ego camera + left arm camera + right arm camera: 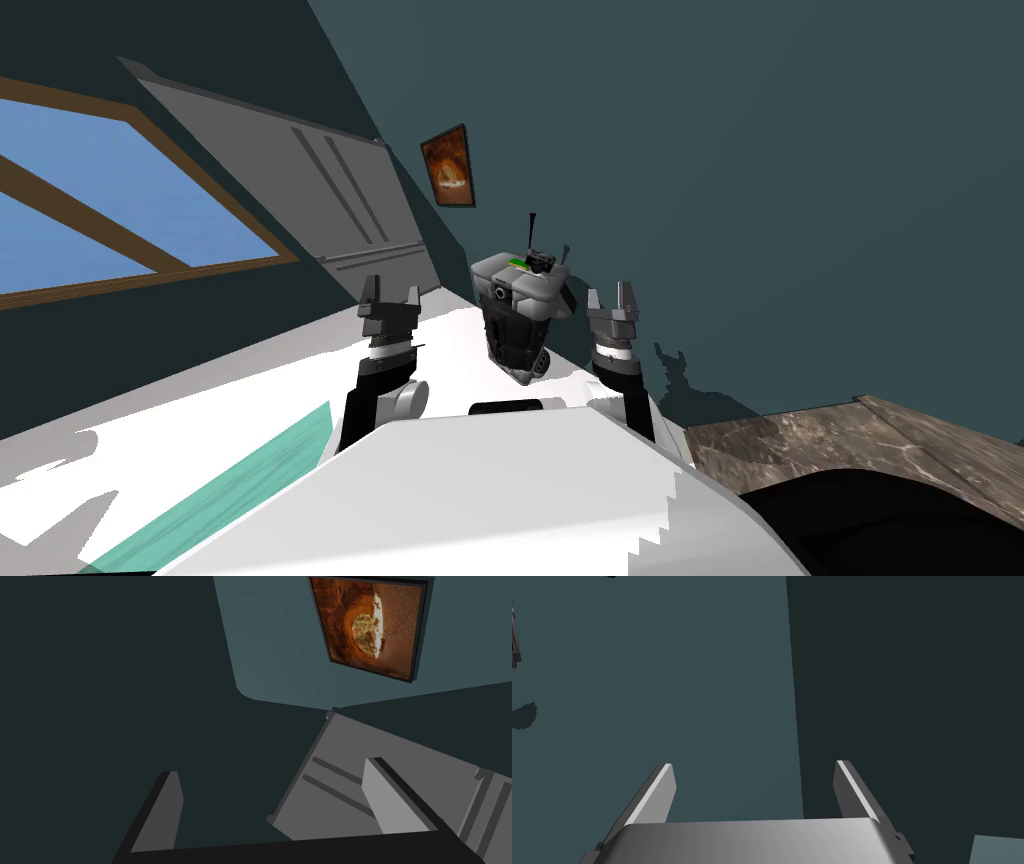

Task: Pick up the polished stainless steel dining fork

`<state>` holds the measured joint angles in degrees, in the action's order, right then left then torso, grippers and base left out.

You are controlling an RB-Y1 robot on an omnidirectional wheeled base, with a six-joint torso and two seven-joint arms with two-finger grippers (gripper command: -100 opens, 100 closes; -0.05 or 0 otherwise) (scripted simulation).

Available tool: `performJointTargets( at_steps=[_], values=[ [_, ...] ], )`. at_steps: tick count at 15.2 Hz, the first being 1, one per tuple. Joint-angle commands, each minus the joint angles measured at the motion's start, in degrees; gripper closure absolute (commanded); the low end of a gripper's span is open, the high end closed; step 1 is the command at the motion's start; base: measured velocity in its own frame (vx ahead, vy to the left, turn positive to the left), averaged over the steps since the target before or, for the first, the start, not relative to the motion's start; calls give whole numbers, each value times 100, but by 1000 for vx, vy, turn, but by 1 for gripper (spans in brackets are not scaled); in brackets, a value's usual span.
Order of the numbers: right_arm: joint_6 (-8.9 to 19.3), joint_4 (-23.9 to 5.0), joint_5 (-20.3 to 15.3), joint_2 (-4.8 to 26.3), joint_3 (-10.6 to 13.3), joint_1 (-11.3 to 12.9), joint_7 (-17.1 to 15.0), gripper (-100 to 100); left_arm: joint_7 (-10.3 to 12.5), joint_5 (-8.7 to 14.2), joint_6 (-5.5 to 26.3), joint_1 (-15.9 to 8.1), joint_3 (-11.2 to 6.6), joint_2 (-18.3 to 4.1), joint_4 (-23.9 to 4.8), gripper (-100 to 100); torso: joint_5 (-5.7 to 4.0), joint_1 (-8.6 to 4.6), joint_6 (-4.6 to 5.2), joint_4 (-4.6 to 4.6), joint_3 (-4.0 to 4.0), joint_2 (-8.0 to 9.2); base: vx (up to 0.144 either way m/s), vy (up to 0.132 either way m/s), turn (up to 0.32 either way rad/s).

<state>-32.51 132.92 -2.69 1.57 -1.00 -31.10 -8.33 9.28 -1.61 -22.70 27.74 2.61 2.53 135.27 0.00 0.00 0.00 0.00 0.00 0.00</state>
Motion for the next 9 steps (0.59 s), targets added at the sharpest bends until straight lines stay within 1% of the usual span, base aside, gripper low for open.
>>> performJointTargets(
  at_steps=[1,2,3,4,5,6,7,8,9],
  values=[
    [-17,-49,-20,191,-30,-20,-16,-100,0,0,0,0,0,0,0,0,0,0,0,0,0,0,0,0,0],
    [-34,-98,-41,353,-60,-41,-33,-100,0,0,0,0,0,0,0,0,0,0,0,0,0,-1,13,11,-5],
    [-34,-98,-41,353,-60,-41,-33,-100,0,0,0,0,0,0,0,0,0,1,0,-1,-2,-3,15,13,-6],
    [-56,-164,-67,549,-100,-68,-54,-100,0,0,0,0,0,0,0,0,0,2,0,-1,-2,-4,18,13,-4],
    [-56,-164,-67,549,-100,-68,-54,-100,0,0,0,0,0,0,0,0,1,2,0,-1,-3,-6,18,11,-4],
    [-84,-245,-101,758,-149,-102,-81,-100,0,0,0,0,0,0,0,0,1,2,0,-2,-4,-7,21,10,-5],
    [-84,-245,-101,777,-149,-102,-81,-100,0,0,0,0,0,0,0,0,0,1,0,-2,-5,-8,23,12,-4],
    [-117,-340,-140,969,-207,-141,-112,-100,0,0,0,0,0,0,0,0,0,2,0,-2,-5,-9,23,16,-5],
    [-117,-340,-140,1034,-207,-141,-112,-100,0,0,0,0,0,0,0,0,0,2,1,-2,-5,-9,22,18,-7]
  ],
)
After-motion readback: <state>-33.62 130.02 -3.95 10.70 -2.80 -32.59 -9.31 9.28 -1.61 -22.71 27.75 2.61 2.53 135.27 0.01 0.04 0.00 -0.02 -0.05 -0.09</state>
